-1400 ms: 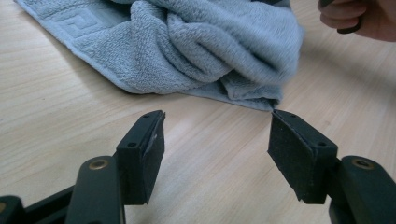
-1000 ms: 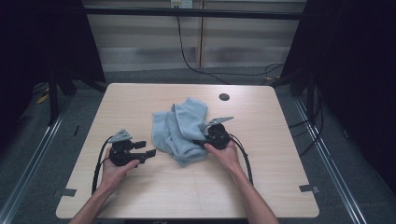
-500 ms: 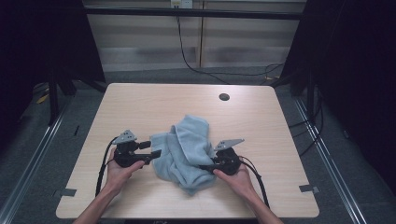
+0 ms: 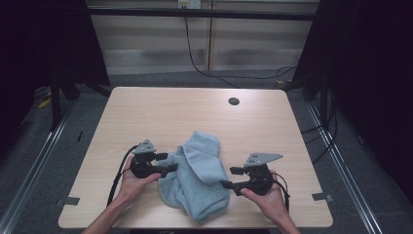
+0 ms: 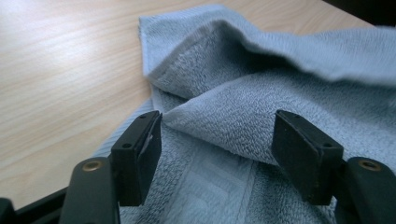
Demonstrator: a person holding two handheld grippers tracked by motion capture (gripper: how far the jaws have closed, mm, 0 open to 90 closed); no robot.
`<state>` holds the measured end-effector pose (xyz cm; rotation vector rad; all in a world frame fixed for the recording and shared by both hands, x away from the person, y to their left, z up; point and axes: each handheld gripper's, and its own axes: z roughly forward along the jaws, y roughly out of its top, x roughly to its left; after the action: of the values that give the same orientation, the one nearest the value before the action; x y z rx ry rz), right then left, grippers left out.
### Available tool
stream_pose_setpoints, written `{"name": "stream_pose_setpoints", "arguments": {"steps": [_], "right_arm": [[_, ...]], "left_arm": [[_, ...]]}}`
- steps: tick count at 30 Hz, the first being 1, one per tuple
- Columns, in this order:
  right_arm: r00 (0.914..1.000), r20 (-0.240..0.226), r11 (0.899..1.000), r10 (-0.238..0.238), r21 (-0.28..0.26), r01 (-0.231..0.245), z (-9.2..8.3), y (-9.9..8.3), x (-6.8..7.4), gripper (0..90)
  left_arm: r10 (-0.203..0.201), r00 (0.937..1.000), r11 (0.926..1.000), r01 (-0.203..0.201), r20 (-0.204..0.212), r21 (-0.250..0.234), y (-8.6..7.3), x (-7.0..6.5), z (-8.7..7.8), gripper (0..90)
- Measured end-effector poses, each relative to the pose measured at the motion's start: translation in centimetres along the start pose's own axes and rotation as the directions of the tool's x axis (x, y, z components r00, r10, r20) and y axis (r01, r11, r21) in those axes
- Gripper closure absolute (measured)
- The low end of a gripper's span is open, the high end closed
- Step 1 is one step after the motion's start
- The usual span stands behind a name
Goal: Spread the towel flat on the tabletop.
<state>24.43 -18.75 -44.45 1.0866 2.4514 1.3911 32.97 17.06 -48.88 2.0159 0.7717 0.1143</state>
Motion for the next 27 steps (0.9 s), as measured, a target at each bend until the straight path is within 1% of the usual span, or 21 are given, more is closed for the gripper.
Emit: {"name": "stream_pose_setpoints", "arguments": {"steps": [2,3,4,5,6,8,9,10,12,13,16,17,18,19,20,21,22,23,24,25,27], "right_arm": [[1.0000,0.000,1.000,0.008,-0.011,-0.009,-0.2,0.2,-0.4,38.7],[0.9999,0.005,1.000,0.010,-0.017,-0.010,-0.2,0.4,-0.6,38.9],[0.9999,0.007,1.000,0.010,-0.022,-0.010,0.0,0.8,-1.2,39.5],[0.9999,-0.002,0.999,0.017,-0.040,-0.017,0.6,1.6,-2.0,39.8],[0.9997,-0.010,0.998,0.024,-0.062,-0.024,0.8,2.1,-2.3,40.4],[0.9996,-0.020,0.998,0.020,-0.064,-0.021,0.9,2.5,-2.4,40.3],[0.9998,-0.017,0.998,0.009,-0.061,-0.010,1.1,3.1,-2.6,39.9],[0.9996,-0.028,0.996,0.005,-0.089,-0.008,1.3,4.0,-2.7,41.9],[0.9997,-0.023,0.995,-0.004,-0.104,0.002,1.3,4.7,-2.7,41.8],[0.9993,-0.037,0.993,0.007,-0.120,-0.011,1.3,5.0,-2.9,42.0],[0.9991,-0.037,0.991,0.021,-0.128,-0.026,1.6,5.4,-3.4,43.0],[0.9995,-0.007,0.995,0.030,-0.097,-0.030,2.6,5.6,-4.2,43.5],[0.9995,-0.007,0.995,0.030,-0.097,-0.030,2.6,5.6,-4.2,43.5],[0.9991,0.012,0.997,0.041,-0.060,-0.040,4.3,5.6,-5.3,42.6],[0.9991,0.012,0.997,0.041,-0.060,-0.040,4.3,5.6,-5.3,42.6],[0.9982,0.032,0.998,0.051,-0.030,-0.050,6.2,5.6,-6.5,40.6],[0.9982,0.032,0.998,0.051,-0.030,-0.050,6.2,5.6,-6.5,40.6],[0.9965,0.065,0.999,0.053,0.008,-0.053,8.1,5.6,-7.5,37.3],[0.9965,0.065,0.999,0.053,0.008,-0.053,8.1,5.6,-7.5,37.3],[0.9946,0.082,0.997,0.063,0.037,-0.066,9.8,5.6,-8.3,35.2],[0.9934,0.095,0.996,0.064,0.049,-0.069,10.6,5.7,-8.7,33.3]], "left_arm": [[0.003,1.0000,1.0000,-0.003,0.004,0.006,0.0,0.0,0.1,40.1],[0.010,0.9999,0.9999,-0.010,0.011,0.011,-0.1,0.0,0.4,40.1],[0.012,0.9999,0.9997,-0.012,0.011,0.019,-0.1,0.0,0.6,43.5],[0.014,0.9996,0.9995,-0.015,0.023,0.026,-0.2,0.0,0.7,51.7],[0.030,0.9989,0.9987,-0.031,0.036,0.039,-0.3,-0.1,0.9,55.2],[0.044,0.9983,0.9978,-0.046,0.040,0.048,-0.3,-0.1,1.0,58.1],[0.049,0.9979,0.9972,-0.051,0.042,0.055,-0.4,-0.2,1.1,63.5],[0.054,0.9982,0.9953,-0.056,0.028,0.079,-0.5,-0.2,1.3,71.6],[0.057,0.9981,0.9943,-0.059,0.024,0.089,-0.6,-0.2,1.4,77.5],[0.057,0.9983,0.9929,-0.058,0.008,0.104,-0.7,0.0,1.4,79.8],[0.055,0.9985,0.9933,-0.055,0.007,0.102,-0.7,0.2,1.3,82.6],[0.045,0.9990,0.9943,-0.045,0.008,0.097,-0.7,0.4,1.2,82.7],[0.045,0.9990,0.9943,-0.045,0.008,0.097,-0.7,0.4,1.2,82.7],[0.042,0.9991,0.9946,-0.042,0.009,0.095,-0.7,0.5,1.2,82.4],[0.042,0.9991,0.9947,-0.043,0.008,0.093,-0.7,0.6,1.2,82.4],[0.031,0.9994,0.9958,-0.032,0.015,0.086,-0.7,0.7,1.2,79.2],[0.031,0.9994,0.9958,-0.032,0.015,0.086,-0.7,0.7,1.2,77.2],[0.023,0.9995,0.9964,-0.025,0.023,0.081,-0.7,0.7,1.2,73.7],[0.017,0.9995,0.9969,-0.018,0.026,0.076,-0.7,0.7,1.2,73.7],[0.012,0.9998,0.9976,-0.013,0.018,0.068,-0.7,0.8,1.1,65.1],[0.012,0.9999,0.9979,-0.012,0.004,0.064,-0.7,0.8,1.1,53.8]]}}
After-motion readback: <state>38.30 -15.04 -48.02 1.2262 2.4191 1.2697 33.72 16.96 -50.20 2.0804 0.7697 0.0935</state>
